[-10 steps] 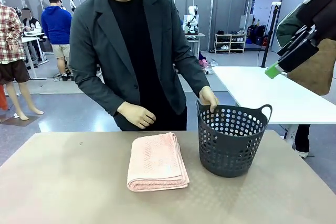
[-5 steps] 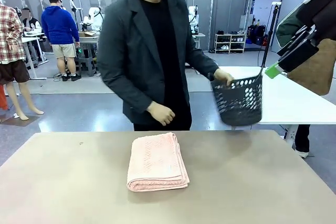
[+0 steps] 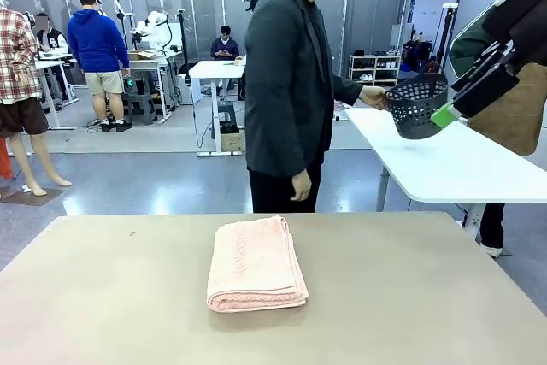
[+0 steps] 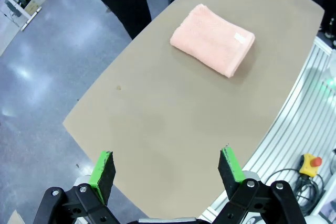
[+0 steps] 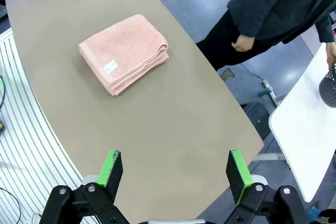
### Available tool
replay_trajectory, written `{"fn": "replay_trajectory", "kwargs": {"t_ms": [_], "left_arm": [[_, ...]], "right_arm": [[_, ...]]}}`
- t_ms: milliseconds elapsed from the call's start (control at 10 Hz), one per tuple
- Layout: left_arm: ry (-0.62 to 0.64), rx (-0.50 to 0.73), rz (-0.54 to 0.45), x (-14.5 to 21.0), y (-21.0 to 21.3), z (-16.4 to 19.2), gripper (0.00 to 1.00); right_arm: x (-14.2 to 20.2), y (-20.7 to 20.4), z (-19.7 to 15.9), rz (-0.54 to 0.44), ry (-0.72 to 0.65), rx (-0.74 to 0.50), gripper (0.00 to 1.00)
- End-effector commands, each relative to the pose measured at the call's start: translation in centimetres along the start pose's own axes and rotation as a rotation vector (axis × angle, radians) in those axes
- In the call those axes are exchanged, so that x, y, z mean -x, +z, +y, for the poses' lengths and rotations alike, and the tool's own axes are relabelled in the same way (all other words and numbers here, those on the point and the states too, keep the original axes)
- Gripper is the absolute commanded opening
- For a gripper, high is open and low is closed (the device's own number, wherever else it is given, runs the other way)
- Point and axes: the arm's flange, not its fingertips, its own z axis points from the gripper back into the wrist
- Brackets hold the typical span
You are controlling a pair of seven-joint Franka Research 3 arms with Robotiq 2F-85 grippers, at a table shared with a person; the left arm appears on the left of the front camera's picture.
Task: Fold the towel.
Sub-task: Pick up the 100 cm Hotel Towel and place it on the left side of the table.
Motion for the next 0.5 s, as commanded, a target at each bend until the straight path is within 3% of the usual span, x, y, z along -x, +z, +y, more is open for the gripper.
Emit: {"fn": "replay_trajectory", "kwargs": {"t_ms": [0,400], "left_arm": [[0.019,-0.012,0.006,0.03,0.08,-0.25,1.00],[0.019,-0.012,0.006,0.03,0.08,-0.25,1.00]], "right_arm": [[0.12,-0.02,0.15,0.002,-0.019,0.008,1.00],[0.12,-0.02,0.15,0.002,-0.019,0.008,1.00]]}}
